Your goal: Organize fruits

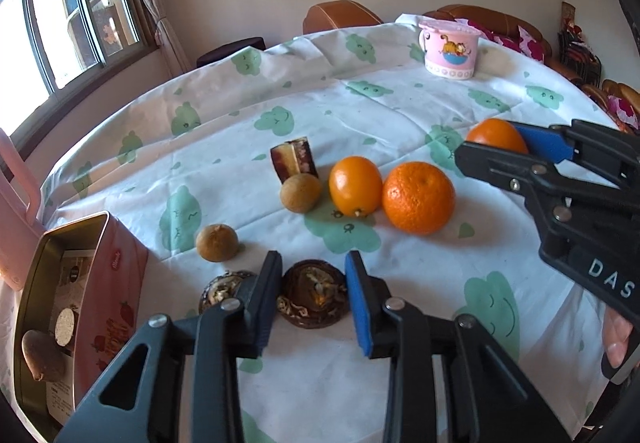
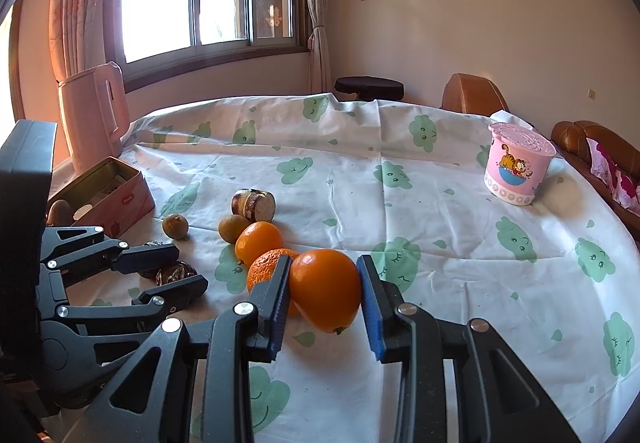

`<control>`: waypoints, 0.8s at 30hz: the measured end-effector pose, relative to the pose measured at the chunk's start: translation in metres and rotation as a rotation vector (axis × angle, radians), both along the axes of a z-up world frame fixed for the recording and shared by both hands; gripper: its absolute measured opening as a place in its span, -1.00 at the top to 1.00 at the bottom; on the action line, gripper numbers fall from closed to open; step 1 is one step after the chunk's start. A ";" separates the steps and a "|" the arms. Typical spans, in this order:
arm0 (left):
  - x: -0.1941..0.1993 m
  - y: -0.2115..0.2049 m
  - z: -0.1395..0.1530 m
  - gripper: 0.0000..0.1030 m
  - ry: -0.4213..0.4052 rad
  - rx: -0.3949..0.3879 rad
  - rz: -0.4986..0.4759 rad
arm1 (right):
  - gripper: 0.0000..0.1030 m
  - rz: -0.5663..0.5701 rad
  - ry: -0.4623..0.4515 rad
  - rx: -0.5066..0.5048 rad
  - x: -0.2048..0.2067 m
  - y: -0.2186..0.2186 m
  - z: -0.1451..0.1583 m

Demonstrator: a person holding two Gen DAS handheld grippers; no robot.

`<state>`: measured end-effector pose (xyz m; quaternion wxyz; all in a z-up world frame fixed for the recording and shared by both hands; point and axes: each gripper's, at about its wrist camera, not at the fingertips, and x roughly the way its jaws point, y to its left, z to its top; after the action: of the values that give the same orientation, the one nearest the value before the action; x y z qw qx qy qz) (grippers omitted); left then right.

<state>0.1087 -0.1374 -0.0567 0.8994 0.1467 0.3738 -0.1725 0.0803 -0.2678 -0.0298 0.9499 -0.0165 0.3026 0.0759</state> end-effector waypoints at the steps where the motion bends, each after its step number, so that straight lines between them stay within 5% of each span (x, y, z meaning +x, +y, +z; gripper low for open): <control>1: 0.000 0.001 0.001 0.34 0.000 -0.007 -0.002 | 0.33 -0.001 0.000 0.000 0.000 0.000 0.000; 24: -0.026 0.009 0.024 0.34 -0.187 -0.048 0.026 | 0.33 0.015 -0.053 0.031 -0.009 -0.003 0.005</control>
<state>0.0824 -0.1280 -0.0329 0.9359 0.1358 0.2856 -0.1550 0.0715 -0.2709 -0.0246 0.9572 -0.0063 0.2758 0.0874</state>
